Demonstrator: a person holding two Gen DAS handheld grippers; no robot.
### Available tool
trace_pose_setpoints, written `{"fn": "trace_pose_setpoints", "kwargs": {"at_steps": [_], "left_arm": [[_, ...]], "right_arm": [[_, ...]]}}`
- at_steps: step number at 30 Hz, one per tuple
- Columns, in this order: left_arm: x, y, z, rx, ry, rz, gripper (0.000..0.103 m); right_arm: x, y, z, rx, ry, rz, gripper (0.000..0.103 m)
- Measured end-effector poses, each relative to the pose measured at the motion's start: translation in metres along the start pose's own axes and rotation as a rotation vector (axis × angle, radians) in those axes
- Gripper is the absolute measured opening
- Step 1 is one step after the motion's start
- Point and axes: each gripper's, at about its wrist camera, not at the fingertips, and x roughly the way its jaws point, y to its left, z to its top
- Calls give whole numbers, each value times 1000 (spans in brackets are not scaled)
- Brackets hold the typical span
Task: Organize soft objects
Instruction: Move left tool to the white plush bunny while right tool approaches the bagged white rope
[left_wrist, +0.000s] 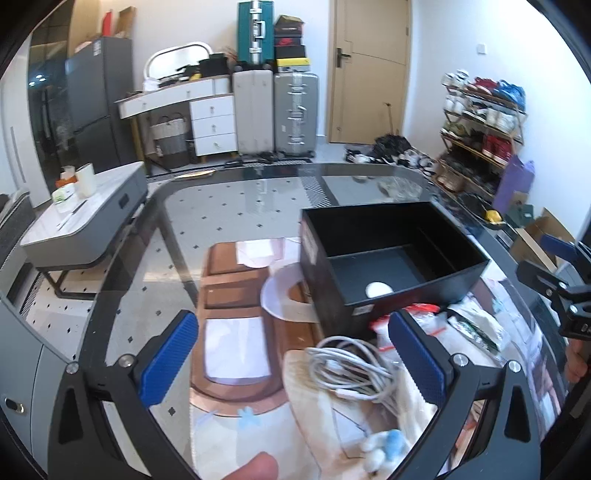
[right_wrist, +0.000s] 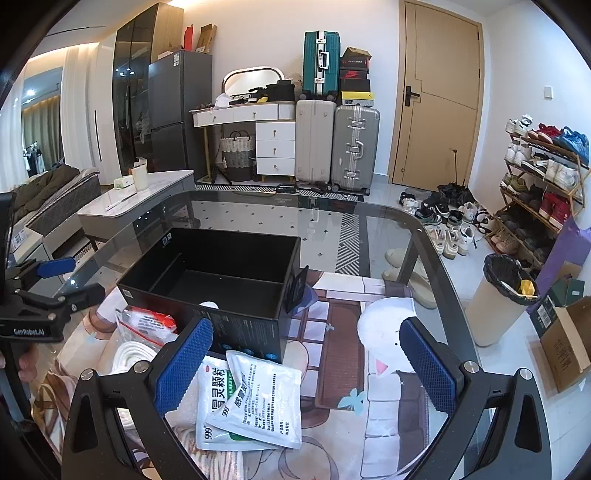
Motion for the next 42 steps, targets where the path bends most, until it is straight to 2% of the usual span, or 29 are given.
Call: {"fn": "trace_pose_setpoints", "kwargs": {"at_steps": [5, 16, 26, 42], "left_arm": [[-6, -8, 4, 29, 19, -30, 103], [-15, -14, -3, 31, 53, -52, 103], [-21, -22, -17, 49, 79, -80, 103], [-20, -28, -43, 20, 145, -139, 103]], "right_arm": [[-2, 8, 4, -27, 23, 13, 103], [-3, 14, -5, 14, 81, 92, 103], [-6, 29, -17, -40, 116, 95, 103], [-14, 39, -49, -65, 205, 136, 103]]}}
